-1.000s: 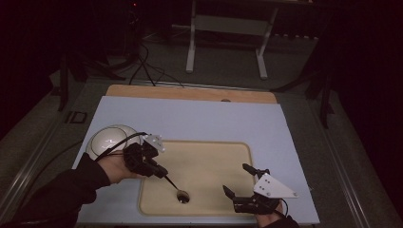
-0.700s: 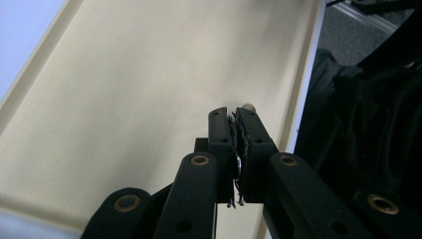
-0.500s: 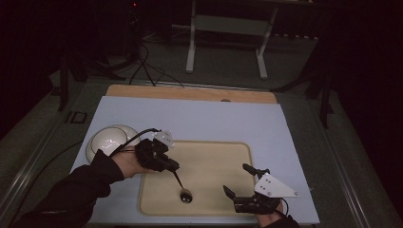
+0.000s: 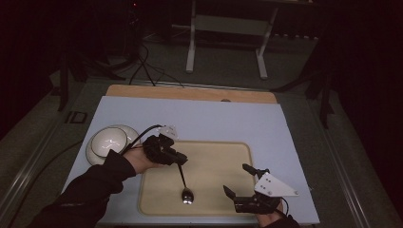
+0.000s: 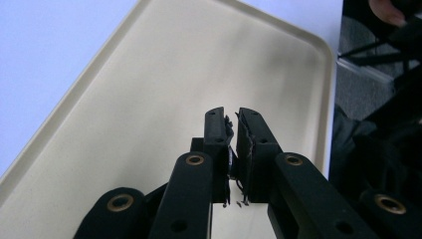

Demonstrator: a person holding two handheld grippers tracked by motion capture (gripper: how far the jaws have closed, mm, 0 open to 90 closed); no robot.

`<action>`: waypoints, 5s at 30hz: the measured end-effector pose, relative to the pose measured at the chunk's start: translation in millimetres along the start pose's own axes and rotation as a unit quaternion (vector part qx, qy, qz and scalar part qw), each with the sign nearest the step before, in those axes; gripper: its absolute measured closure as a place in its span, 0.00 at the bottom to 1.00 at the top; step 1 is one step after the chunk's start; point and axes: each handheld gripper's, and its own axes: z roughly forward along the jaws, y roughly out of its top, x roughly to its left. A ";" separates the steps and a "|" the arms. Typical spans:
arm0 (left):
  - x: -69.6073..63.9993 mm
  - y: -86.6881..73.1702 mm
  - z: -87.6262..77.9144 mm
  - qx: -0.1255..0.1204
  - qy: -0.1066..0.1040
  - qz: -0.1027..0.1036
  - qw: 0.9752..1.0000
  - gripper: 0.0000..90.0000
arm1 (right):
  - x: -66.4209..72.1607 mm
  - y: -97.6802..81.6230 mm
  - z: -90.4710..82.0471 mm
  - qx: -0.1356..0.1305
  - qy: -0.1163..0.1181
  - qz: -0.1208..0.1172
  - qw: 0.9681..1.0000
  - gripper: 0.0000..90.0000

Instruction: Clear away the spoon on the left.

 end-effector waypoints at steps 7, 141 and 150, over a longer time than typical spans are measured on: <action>10.2 -1.2 13.0 -0.014 0.008 -0.020 1.000 0.91 | -0.1 0.4 -0.6 -0.002 0.002 0.000 1.000 0.12; -28.7 -15.7 2.9 -0.127 0.121 -0.063 0.983 0.02 | -2.3 -1.0 6.0 0.011 0.019 0.009 1.000 0.12; -49.2 -21.9 -17.2 -0.138 0.117 -0.044 0.982 0.02 | -2.1 -0.9 6.2 0.013 0.019 0.007 1.000 0.12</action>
